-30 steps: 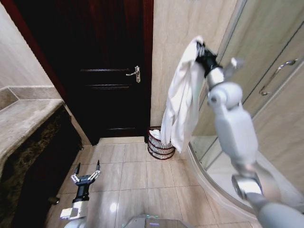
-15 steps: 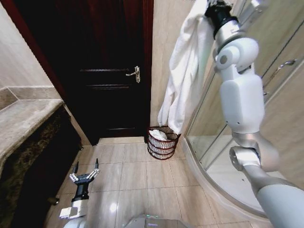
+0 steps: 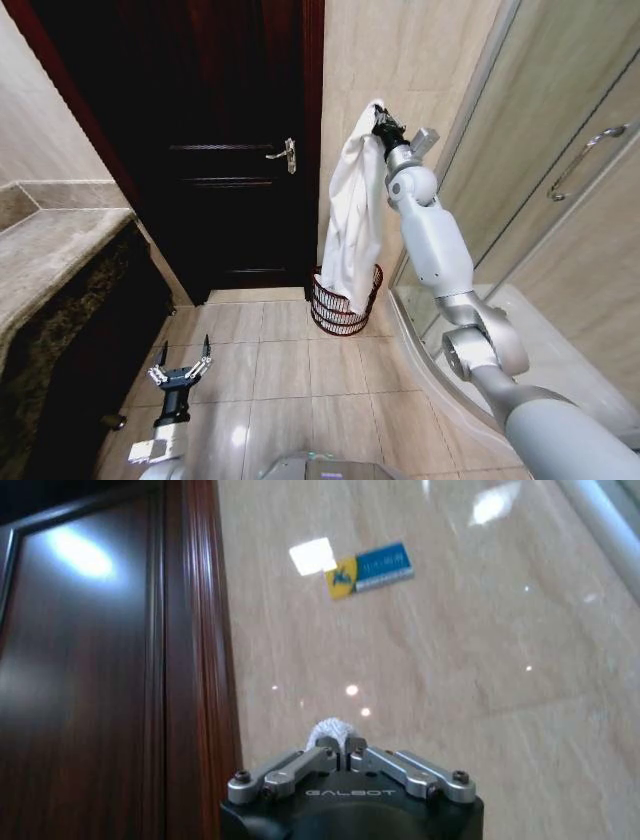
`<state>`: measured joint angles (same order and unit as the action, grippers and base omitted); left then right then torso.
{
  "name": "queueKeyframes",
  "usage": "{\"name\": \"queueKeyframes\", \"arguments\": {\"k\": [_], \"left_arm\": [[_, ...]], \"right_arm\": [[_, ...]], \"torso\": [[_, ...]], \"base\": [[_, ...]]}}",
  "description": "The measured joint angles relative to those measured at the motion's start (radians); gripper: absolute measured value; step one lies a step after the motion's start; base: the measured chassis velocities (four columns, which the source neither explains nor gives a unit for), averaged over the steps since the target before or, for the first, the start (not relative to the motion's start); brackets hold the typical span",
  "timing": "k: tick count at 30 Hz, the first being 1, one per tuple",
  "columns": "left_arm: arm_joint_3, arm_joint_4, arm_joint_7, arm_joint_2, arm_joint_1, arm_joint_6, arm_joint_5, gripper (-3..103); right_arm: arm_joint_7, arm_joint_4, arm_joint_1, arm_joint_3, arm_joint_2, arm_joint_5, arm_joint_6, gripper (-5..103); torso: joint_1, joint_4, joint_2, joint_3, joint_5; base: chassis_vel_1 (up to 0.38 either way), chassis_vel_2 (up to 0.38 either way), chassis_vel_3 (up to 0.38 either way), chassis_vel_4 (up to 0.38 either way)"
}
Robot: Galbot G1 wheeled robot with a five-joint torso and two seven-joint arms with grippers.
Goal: Discard the used towel into the hamper.
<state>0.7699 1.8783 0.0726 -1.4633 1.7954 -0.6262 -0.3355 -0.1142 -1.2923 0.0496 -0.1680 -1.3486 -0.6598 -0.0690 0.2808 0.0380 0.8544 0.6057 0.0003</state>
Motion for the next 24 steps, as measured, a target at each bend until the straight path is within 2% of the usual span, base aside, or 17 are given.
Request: {"name": "queueKeyframes", "arguments": {"k": [9, 13, 24], "left_arm": [[-0.002, -0.009, 0.001, 0.010, -0.004, -0.006, -0.005, 100], [-0.004, -0.011, 0.001, 0.014, -0.005, -0.006, -0.008, 100], [-0.004, -0.038, 0.001, 0.039, -0.019, 0.002, -0.029, 100]], "right_arm": [[-0.048, -0.046, -0.140, 0.032, 0.018, -0.066, -0.045, 2], [-0.060, -0.067, -0.092, 0.043, 0.018, -0.065, -0.071, 2], [-0.064, -0.087, -0.024, 0.044, 0.018, -0.035, -0.075, 2]], "torso": [[-0.001, 0.0004, 0.000, -0.001, -0.0009], [0.000, 0.0003, 0.000, 0.000, -0.0004], [0.000, 0.0004, 0.000, 0.000, -0.0004]], "base": [[0.000, 0.000, 0.000, 0.000], [0.000, 0.000, 0.000, 0.000], [0.000, 0.000, 0.000, 0.000]]}}
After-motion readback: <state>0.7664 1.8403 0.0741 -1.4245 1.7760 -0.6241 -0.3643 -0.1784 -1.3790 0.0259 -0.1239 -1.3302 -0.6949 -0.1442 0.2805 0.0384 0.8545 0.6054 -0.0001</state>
